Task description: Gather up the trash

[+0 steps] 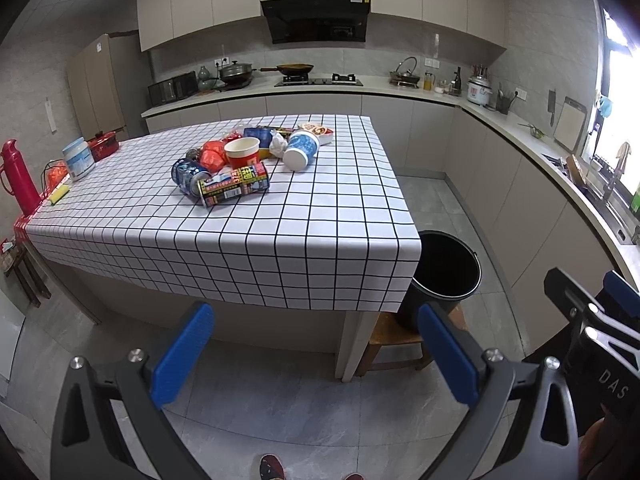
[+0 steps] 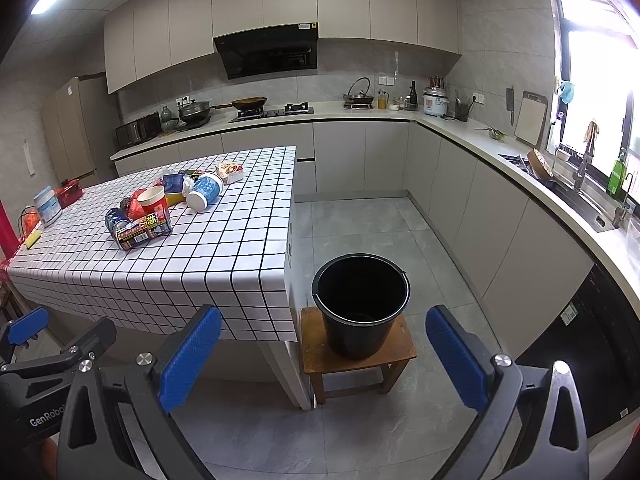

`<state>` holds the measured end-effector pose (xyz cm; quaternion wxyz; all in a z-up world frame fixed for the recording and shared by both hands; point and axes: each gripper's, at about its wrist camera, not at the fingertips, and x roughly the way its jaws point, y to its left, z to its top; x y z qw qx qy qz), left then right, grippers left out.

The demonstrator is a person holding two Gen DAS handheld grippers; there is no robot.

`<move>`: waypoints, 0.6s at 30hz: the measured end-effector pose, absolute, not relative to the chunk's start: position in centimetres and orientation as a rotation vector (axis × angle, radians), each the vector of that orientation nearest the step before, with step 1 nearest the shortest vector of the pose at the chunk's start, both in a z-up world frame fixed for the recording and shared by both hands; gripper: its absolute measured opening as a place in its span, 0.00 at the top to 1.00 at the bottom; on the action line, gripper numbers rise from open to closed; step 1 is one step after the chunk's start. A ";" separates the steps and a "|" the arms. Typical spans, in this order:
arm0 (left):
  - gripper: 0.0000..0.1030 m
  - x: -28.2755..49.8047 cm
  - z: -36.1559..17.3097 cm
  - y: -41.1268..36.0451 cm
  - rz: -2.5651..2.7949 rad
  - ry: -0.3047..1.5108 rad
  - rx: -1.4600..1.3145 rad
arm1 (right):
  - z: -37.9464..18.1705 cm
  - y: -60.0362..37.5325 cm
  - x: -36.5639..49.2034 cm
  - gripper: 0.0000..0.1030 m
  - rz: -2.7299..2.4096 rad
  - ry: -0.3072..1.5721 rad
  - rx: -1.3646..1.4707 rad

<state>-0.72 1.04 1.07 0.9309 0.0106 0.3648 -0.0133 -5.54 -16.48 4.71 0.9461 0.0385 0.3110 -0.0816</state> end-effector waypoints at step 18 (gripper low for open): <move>0.00 -0.8 1.3 0.9 -0.029 0.743 0.026 | 4.6 -16.8 -5.8 0.00 -0.171 0.634 0.091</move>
